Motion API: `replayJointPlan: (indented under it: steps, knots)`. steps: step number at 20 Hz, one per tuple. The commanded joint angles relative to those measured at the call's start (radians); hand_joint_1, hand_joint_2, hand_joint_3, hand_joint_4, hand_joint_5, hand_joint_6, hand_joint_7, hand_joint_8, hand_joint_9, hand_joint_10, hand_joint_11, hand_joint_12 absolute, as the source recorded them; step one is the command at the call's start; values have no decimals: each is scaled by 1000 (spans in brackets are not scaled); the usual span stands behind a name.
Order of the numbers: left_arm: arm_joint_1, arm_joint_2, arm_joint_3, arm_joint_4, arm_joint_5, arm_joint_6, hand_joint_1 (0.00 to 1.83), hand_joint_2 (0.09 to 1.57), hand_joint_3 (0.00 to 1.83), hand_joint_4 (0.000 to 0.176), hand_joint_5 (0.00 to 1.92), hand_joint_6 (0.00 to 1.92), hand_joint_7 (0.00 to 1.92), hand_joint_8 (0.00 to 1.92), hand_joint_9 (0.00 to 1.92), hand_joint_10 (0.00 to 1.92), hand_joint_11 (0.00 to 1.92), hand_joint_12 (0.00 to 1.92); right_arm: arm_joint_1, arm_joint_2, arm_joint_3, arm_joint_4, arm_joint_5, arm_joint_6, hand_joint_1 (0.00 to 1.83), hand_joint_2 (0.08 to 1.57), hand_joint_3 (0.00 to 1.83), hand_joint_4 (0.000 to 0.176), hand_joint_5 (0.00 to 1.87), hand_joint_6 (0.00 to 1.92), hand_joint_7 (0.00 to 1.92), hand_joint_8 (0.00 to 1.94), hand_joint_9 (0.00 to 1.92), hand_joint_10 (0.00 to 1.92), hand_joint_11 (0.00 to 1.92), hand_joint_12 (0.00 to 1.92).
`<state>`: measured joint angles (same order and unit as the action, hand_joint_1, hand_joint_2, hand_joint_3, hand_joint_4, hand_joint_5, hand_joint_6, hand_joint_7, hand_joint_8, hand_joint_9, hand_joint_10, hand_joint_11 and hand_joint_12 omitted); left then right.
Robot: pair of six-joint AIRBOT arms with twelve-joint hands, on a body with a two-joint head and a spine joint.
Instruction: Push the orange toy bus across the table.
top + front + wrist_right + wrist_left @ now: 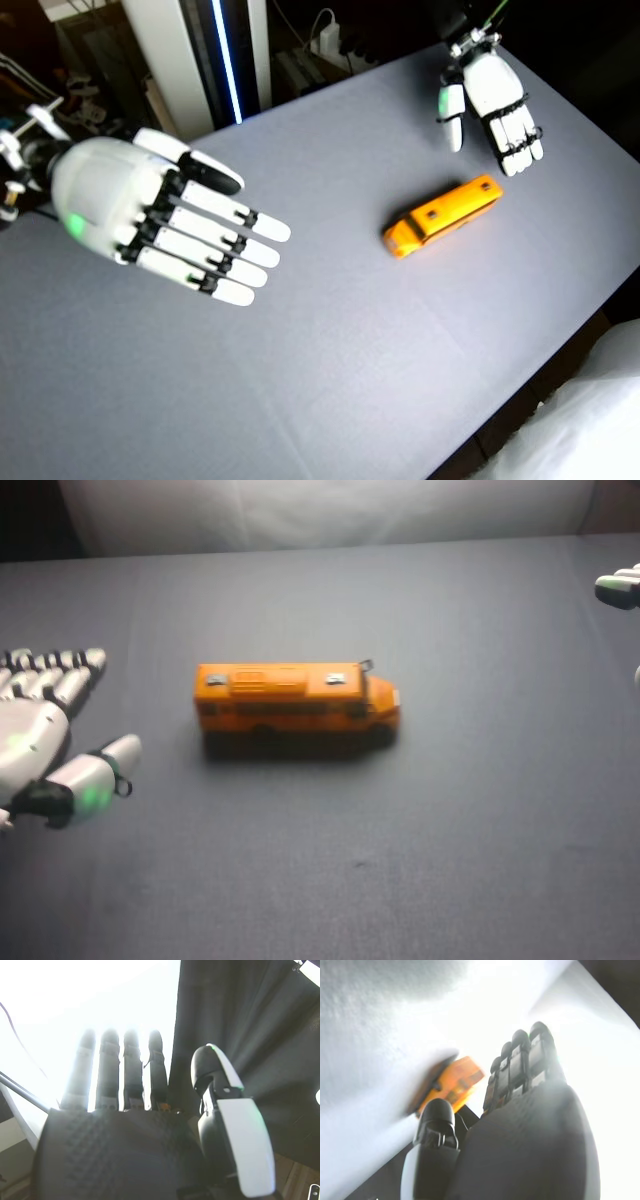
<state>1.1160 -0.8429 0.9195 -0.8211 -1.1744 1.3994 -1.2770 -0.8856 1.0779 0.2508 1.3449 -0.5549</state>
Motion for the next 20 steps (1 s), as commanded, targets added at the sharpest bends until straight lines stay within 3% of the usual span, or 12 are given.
replayJointPlan:
  steps: [1,3,5,7,8,10,11,20]
  knots:
    - [1,2,-3,63,-134,-38,0,1398,0,0,62,17,76,6,62,4,0,0,2,0,4,17,125,7,408,1383,1,30,394,0,356,0,290,0,124,241]
    - [11,6,-7,138,-182,-141,0,1411,4,0,62,14,86,9,76,9,0,0,2,1,4,18,137,10,410,1384,1,29,393,0,356,0,290,0,130,242]
    - [-2,24,-31,213,-239,-161,0,1373,0,0,88,7,117,4,104,0,42,18,2,2,4,18,155,14,449,1388,0,10,406,2,359,2,301,2,169,176]
    - [-8,42,-52,277,-299,-185,0,1341,0,0,86,5,87,0,65,0,64,28,2,4,2,21,183,15,466,1379,1,12,414,0,370,0,310,0,195,136]
    - [-8,48,-59,306,-330,-206,0,1361,0,0,103,10,98,6,56,0,47,21,2,4,0,24,200,15,477,1377,1,17,419,1,386,5,318,2,196,123]
    - [-8,51,-62,366,-386,-275,0,1303,0,0,96,2,134,5,90,5,50,23,2,6,-4,26,230,16,454,1362,0,61,433,5,403,7,326,4,205,120]
    - [-7,50,-63,388,-406,-295,0,1338,10,0,88,0,113,1,89,1,46,22,2,6,-4,25,234,16,640,1388,0,0,446,4,422,6,339,4,228,121]
    - [12,56,-86,477,-495,-353,83,1462,13,0,43,2,32,2,1,0,0,0,2,10,-21,14,320,16,667,1407,4,6,528,0,489,0,380,0,322,60]
